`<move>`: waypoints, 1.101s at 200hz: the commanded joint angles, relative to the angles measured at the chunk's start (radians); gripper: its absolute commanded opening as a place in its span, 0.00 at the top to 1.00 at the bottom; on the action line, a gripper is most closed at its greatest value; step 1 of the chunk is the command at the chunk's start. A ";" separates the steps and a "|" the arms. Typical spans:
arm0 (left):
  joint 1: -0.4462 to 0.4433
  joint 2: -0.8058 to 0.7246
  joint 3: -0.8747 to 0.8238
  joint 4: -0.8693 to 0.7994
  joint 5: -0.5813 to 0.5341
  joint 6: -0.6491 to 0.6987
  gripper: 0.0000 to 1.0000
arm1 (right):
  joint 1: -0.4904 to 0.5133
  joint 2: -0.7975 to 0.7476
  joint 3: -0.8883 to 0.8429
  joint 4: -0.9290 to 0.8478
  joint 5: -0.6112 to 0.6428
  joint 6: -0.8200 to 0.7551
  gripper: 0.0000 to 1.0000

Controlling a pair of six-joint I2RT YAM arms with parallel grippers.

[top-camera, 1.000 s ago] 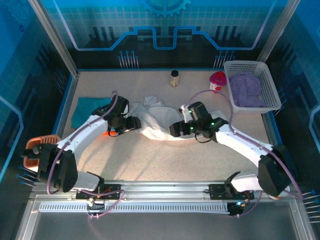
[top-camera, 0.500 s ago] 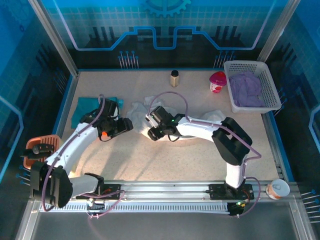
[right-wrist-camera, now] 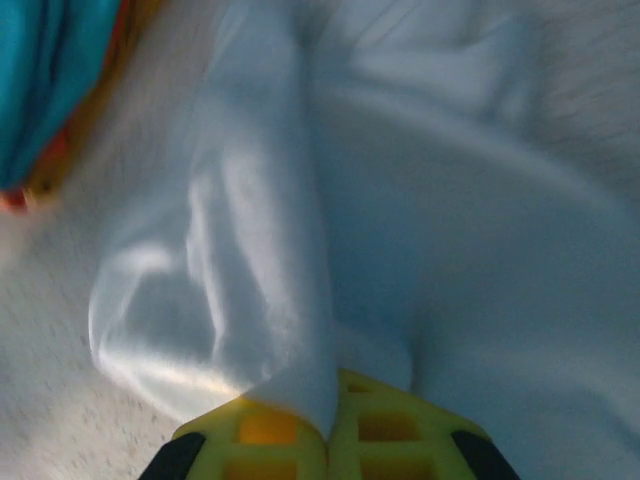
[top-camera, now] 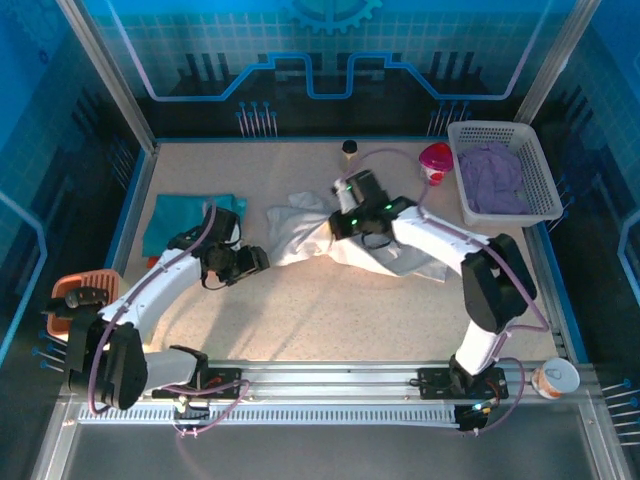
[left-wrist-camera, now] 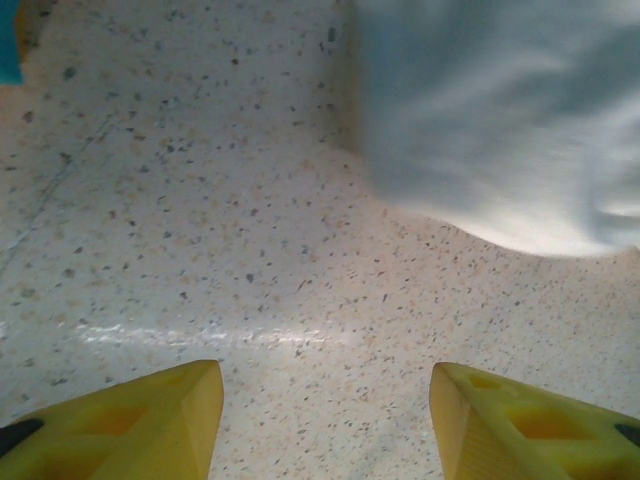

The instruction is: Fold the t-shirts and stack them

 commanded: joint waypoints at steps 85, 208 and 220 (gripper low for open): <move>-0.250 0.324 0.144 0.327 0.049 -0.124 0.40 | -0.200 0.102 -0.035 0.022 -0.164 0.209 0.45; -0.324 0.535 0.161 0.621 0.007 -0.272 0.49 | -0.069 -0.276 -0.376 0.009 0.069 0.069 0.21; -0.324 0.551 0.171 0.617 0.004 -0.271 0.51 | -0.057 -0.252 -0.381 0.008 0.081 0.061 0.22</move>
